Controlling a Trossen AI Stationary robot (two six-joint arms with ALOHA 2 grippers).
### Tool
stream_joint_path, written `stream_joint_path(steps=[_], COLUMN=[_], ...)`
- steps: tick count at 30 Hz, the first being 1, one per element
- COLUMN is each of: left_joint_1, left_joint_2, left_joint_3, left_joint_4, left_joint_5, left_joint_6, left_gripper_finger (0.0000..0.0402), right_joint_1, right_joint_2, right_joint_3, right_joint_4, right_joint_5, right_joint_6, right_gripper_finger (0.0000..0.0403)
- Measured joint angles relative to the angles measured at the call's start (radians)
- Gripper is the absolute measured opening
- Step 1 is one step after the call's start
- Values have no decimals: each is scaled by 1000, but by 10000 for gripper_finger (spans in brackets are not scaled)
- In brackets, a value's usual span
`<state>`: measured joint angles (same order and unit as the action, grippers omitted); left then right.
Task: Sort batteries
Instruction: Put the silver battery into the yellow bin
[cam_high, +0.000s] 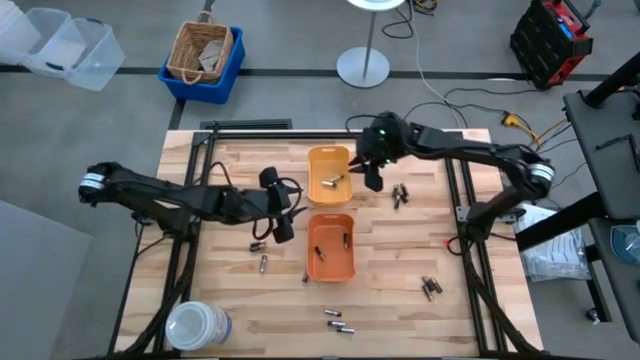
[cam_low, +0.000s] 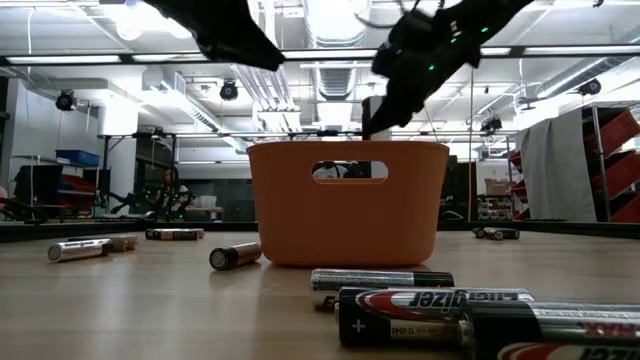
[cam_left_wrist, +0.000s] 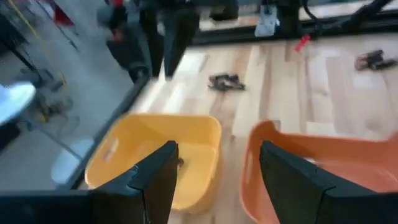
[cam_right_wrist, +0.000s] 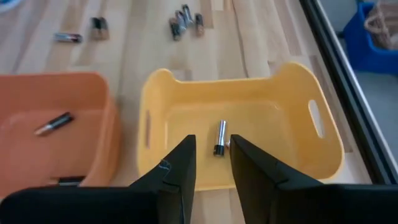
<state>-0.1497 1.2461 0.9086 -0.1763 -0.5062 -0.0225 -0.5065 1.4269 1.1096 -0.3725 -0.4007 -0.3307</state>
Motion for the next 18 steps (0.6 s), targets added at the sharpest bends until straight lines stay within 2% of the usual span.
stream_joint_path(steps=[4,6,11,18], left_joint_1=[-29,-52,-137,-261], left_joint_2=[26,43,73,116], left_joint_3=[116,141,117,52], left_joint_4=[-303,-394,-404,-390], left_joint_5=[44,69,64,-67], left_joint_6=[-171,-249,-361,-537], left_gripper_finger=[205,205,205,205], right_joint_1=[37,56,101,153], right_joint_2=[-116,-170,-266,-306], right_joint_3=[-107,-157,-238,-256], right_joint_4=[75,124,228,245], right_joint_5=[0,0,37,115], right_joint_6=[45,61,128,150], right_gripper_finger=[87,91,95,86])
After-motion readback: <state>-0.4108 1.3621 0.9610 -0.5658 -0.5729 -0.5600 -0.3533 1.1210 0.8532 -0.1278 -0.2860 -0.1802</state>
